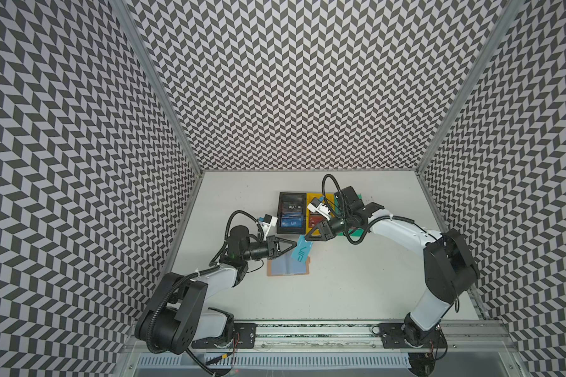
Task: Take the credit cards out of the card holder
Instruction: Place the credit card in the storage box.
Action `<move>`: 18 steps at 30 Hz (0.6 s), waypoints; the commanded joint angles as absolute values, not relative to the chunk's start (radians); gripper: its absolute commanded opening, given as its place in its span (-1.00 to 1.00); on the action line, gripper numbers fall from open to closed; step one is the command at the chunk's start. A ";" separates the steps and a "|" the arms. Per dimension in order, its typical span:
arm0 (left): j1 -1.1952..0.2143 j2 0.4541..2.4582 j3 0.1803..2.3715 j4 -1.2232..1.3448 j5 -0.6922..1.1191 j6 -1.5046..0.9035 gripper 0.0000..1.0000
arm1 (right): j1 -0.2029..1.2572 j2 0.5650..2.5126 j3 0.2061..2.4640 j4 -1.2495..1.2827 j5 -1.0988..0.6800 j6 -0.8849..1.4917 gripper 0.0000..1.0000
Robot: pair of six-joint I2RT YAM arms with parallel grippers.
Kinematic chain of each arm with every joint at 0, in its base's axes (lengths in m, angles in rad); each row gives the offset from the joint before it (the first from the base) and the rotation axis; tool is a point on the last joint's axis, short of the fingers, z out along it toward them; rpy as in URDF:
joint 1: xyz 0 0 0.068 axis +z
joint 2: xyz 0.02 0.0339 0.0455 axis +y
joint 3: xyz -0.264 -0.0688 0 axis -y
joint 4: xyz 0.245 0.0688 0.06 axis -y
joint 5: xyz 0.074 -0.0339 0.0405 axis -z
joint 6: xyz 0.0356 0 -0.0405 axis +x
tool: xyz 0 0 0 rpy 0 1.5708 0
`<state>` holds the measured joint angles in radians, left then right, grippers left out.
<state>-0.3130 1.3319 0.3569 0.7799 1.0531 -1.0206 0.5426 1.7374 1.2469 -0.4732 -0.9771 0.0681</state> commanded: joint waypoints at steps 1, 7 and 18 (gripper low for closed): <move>-0.323 1.340 0.387 0.769 1.073 -1.003 -1.00 | 0.546 1.758 1.270 -0.488 -0.988 0.019 -0.36; -0.330 1.363 0.395 0.771 1.074 -1.002 -1.00 | 0.549 1.767 1.266 -0.491 -1.022 0.007 -0.49; -0.328 1.399 0.398 0.753 1.063 -0.998 -1.00 | 0.568 1.775 1.252 -0.502 -1.109 -0.011 -0.91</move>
